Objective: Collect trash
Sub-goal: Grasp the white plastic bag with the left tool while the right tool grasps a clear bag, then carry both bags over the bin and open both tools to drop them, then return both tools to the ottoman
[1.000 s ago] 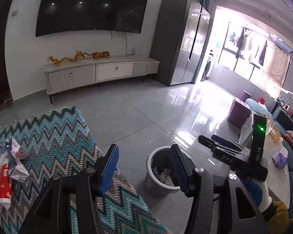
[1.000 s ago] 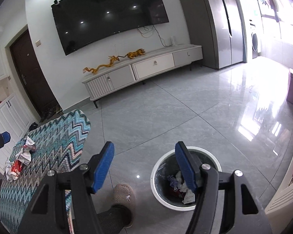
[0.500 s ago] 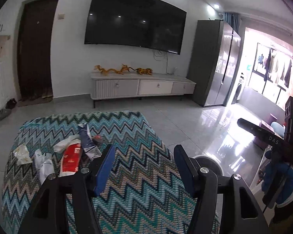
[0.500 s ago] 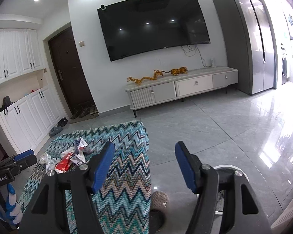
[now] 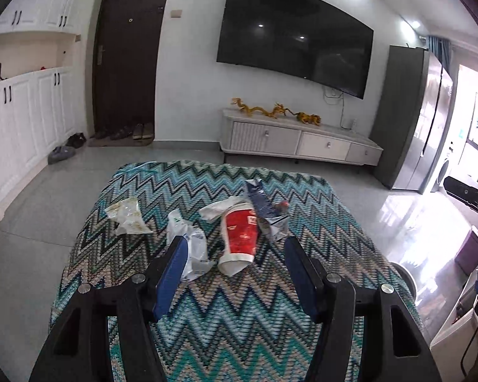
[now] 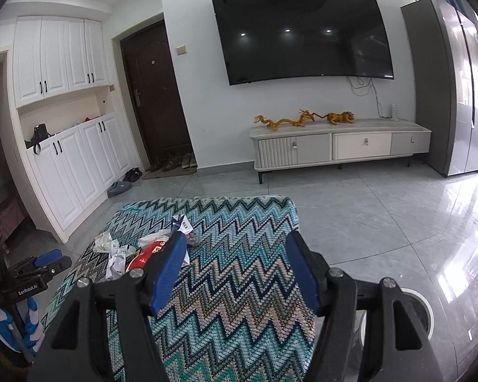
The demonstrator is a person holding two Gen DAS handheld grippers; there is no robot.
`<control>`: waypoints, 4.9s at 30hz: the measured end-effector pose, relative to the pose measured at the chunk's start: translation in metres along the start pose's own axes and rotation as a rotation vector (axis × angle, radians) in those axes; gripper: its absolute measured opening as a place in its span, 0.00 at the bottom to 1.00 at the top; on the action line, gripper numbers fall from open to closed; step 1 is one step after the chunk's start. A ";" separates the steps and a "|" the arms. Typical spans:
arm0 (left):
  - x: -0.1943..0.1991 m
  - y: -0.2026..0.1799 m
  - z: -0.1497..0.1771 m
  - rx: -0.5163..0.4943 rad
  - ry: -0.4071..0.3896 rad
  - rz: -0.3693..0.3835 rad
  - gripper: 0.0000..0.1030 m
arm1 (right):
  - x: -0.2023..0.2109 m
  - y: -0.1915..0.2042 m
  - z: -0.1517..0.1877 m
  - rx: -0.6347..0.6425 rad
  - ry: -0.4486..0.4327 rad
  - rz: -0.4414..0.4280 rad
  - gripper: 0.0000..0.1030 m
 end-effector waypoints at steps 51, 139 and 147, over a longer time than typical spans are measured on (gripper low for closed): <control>-0.118 0.039 0.044 0.105 0.150 0.079 0.31 | -0.203 0.029 0.042 0.067 0.250 -0.133 0.06; -0.093 -0.425 -0.055 -0.400 0.186 0.583 0.59 | 0.041 -0.330 0.066 -0.389 -0.009 0.380 0.41; -0.062 -0.296 -0.048 -0.295 0.136 0.449 0.61 | 0.049 -0.211 0.034 -0.291 -0.027 0.239 0.41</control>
Point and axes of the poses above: each gripper's, at about its wrist camera, not at the fingertips, and x roughly against the way its jaws point, y to its left, z to its underside, the point moved 9 cm from there along -x, roughly the way its jaws point, and after that the axes turned 12 degrees about -x, right-handed, at the moved point
